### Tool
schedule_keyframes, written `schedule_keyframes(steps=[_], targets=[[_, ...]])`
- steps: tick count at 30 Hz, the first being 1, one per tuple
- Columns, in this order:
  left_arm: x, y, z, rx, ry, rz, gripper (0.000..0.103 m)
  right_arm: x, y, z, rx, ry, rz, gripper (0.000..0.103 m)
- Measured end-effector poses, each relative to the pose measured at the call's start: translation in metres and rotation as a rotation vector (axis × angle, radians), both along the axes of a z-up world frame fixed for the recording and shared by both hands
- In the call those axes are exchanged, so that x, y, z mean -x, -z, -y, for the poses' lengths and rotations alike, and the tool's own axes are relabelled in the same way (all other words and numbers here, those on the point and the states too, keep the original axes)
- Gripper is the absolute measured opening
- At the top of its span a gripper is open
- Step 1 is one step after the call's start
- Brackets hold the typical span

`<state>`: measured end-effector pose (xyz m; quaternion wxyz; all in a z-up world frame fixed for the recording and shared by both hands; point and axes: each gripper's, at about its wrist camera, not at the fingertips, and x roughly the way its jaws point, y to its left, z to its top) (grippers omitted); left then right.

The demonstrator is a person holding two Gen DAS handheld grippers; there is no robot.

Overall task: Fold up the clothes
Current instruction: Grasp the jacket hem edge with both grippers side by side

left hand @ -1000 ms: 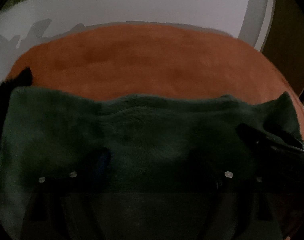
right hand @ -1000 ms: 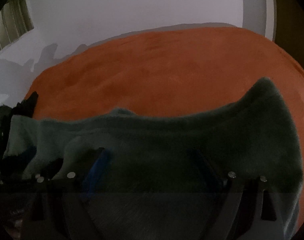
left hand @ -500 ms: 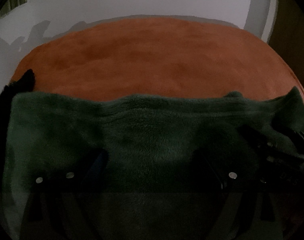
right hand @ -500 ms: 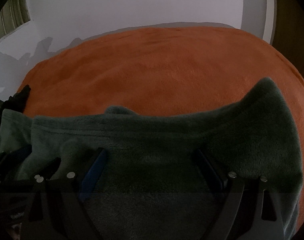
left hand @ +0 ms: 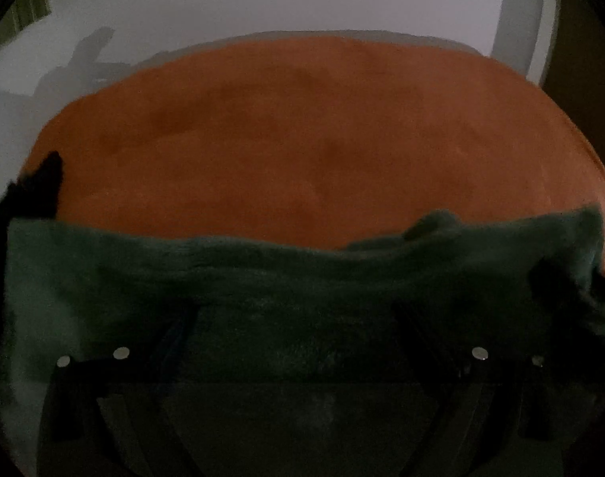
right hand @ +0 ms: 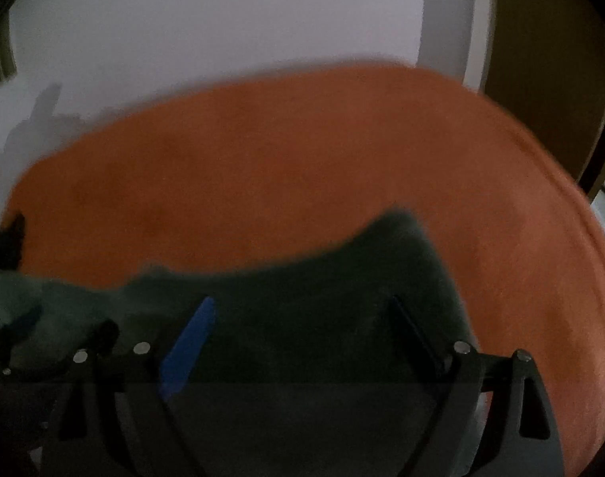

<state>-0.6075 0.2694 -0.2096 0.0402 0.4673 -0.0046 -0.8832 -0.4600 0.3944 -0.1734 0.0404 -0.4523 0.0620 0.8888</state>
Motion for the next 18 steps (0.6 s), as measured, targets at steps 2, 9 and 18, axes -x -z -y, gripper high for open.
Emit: schedule_keyframes(steps=[2,9,18], targets=[[0.002,0.003,-0.002,0.006,-0.012,-0.011,0.103,0.002,0.021,-0.006,0.052,0.006,0.031,0.097],[0.003,0.008,-0.006,0.04,-0.013,-0.012,0.103,0.002,0.027,-0.008,0.073,0.009,0.007,0.102],[-0.008,-0.027,0.047,0.061,-0.099,-0.085,0.103,-0.013,0.01,-0.014,0.072,0.029,-0.061,0.091]])
